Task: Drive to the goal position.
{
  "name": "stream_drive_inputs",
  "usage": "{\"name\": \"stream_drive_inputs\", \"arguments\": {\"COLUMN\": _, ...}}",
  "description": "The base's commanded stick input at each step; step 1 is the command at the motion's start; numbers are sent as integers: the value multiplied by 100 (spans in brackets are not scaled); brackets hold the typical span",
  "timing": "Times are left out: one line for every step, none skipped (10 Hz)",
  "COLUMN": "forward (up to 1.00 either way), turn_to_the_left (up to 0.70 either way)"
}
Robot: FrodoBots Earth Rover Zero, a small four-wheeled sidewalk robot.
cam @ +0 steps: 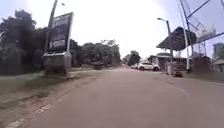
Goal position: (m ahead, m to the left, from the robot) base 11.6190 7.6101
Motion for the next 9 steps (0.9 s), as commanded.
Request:
{"name": "stream_drive_inputs", "arguments": {"forward": 70, "turn_to_the_left": 0}}
{"name": "stream_drive_inputs", "arguments": {"forward": 70, "turn_to_the_left": 0}}
{"name": "stream_drive_inputs", "arguments": {"forward": 70, "turn_to_the_left": 0}}
{"name": "stream_drive_inputs", "arguments": {"forward": 70, "turn_to_the_left": 0}}
{"name": "stream_drive_inputs", "arguments": {"forward": 70, "turn_to_the_left": 0}}
{"name": "stream_drive_inputs", "arguments": {"forward": 70, "turn_to_the_left": 0}}
{"name": "stream_drive_inputs", "arguments": {"forward": 70, "turn_to_the_left": 0}}
{"name": "stream_drive_inputs", "arguments": {"forward": 70, "turn_to_the_left": 0}}
{"name": "stream_drive_inputs", "arguments": {"forward": 70, "turn_to_the_left": 0}}
